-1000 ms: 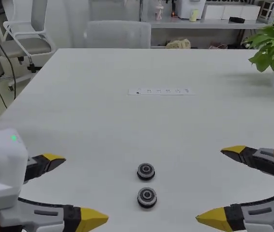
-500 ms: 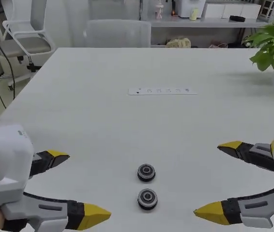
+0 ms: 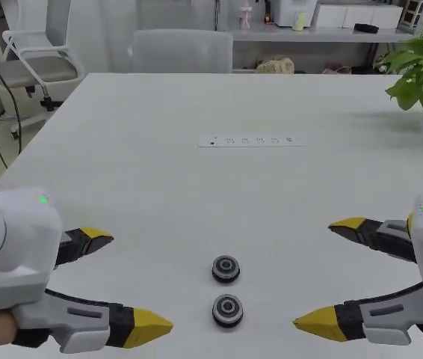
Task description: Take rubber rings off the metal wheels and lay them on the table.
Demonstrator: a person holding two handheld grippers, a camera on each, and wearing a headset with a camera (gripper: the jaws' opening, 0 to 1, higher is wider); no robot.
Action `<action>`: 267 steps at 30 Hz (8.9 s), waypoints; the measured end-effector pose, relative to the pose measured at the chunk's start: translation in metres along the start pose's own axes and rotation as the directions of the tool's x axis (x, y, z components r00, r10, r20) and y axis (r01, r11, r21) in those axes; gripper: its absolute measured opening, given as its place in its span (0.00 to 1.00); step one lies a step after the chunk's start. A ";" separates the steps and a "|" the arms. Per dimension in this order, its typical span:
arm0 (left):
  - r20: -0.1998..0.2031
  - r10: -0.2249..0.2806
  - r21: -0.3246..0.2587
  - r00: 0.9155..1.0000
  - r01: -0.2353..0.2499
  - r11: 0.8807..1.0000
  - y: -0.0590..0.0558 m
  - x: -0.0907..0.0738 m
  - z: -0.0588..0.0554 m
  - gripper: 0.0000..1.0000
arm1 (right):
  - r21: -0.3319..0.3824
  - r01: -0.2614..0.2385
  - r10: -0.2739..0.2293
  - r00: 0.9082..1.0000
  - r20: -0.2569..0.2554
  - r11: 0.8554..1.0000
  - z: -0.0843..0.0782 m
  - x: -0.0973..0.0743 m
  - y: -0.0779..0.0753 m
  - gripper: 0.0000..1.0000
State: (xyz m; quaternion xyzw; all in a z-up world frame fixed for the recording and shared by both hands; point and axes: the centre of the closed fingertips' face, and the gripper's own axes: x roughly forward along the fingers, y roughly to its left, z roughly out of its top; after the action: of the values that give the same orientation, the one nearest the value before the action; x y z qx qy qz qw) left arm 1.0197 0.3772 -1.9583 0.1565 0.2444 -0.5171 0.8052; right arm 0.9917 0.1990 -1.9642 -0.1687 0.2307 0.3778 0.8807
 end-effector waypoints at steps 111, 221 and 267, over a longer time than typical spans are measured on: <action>-0.103 -0.305 0.150 0.947 0.318 0.936 -0.032 0.107 -0.007 0.38 | -0.041 -0.355 0.348 0.930 -0.118 0.934 -0.032 0.107 0.032 0.48; -0.056 -0.313 0.225 0.948 0.317 0.921 -0.043 0.136 -0.033 0.07 | -0.091 -0.378 0.355 0.914 -0.198 0.921 -0.060 0.115 0.041 0.01; -0.076 -0.286 0.228 0.955 0.296 0.928 -0.043 0.137 -0.033 0.07 | 0.368 -0.340 0.383 0.923 -0.046 0.865 -0.045 0.112 0.030 0.00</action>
State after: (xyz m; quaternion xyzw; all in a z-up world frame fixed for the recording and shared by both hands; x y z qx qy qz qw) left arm 1.0208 0.2725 -2.0613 0.2244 0.2180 -0.6528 0.6899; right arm 1.0249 0.2635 -2.0656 0.0165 0.3738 0.4779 0.7947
